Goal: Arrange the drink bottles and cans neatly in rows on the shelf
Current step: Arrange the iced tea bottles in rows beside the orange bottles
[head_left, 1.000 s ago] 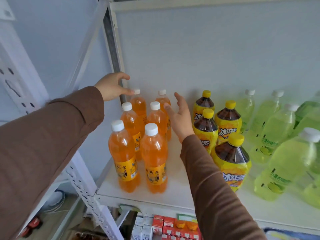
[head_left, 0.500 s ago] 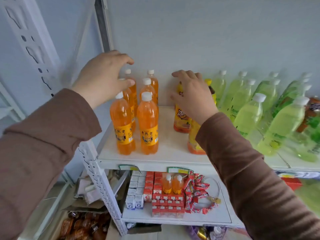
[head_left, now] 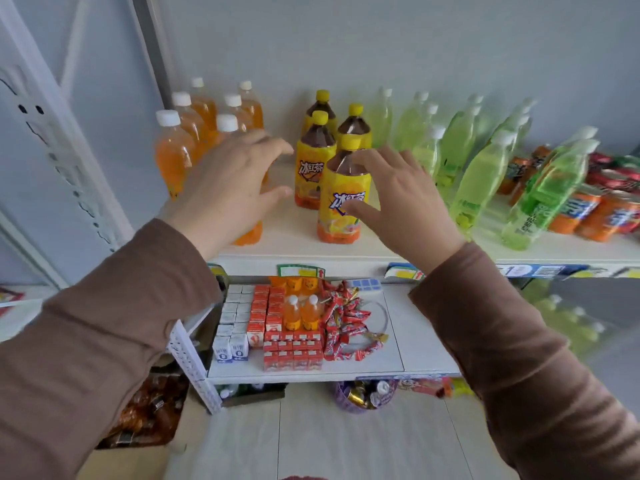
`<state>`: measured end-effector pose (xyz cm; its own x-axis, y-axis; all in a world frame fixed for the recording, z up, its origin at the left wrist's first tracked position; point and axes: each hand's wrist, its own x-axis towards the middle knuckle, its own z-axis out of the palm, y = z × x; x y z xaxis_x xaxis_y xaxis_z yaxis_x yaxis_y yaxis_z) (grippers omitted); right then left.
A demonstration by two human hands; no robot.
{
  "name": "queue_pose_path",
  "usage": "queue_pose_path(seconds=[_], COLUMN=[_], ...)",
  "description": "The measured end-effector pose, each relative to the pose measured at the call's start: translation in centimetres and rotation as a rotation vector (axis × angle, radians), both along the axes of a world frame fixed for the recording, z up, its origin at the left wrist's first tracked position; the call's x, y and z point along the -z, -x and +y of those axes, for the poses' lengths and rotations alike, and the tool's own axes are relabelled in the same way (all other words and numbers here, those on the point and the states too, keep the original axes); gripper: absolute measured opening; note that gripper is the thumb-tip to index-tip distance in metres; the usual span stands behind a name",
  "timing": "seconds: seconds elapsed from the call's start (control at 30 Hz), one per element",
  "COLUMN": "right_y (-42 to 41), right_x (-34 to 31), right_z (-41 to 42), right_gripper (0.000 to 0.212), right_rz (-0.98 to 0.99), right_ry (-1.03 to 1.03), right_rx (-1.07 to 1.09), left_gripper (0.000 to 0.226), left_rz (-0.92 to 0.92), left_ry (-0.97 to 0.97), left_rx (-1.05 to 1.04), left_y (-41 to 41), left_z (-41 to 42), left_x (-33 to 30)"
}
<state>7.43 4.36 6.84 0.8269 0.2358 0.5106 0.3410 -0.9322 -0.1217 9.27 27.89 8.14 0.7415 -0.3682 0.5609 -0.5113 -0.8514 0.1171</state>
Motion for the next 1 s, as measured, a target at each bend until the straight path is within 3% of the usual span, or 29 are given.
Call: queue_pose_path(seconds=[0.47, 0.83, 1.0], right_y=[1.4, 0.4, 0.0], right_x=[9.7, 18.5, 22.0], right_z=[-6.2, -3.1, -1.4], right_gripper=[0.058, 0.052, 0.065], right_rz=[0.151, 0.229, 0.286], right_ry=[-0.020, 0.000, 0.060], right_rx=[-0.173, -0.201, -0.134], left_gripper=[0.055, 0.060, 0.076], left_rz=[0.233, 0.345, 0.396], left_ry=[0.018, -0.026, -0.068], left_rx=[-0.212, -0.317, -0.348], left_y=[3.3, 3.8, 3.4], left_z=[-8.0, -6.2, -5.1], left_x=[11.9, 20.7, 24.2])
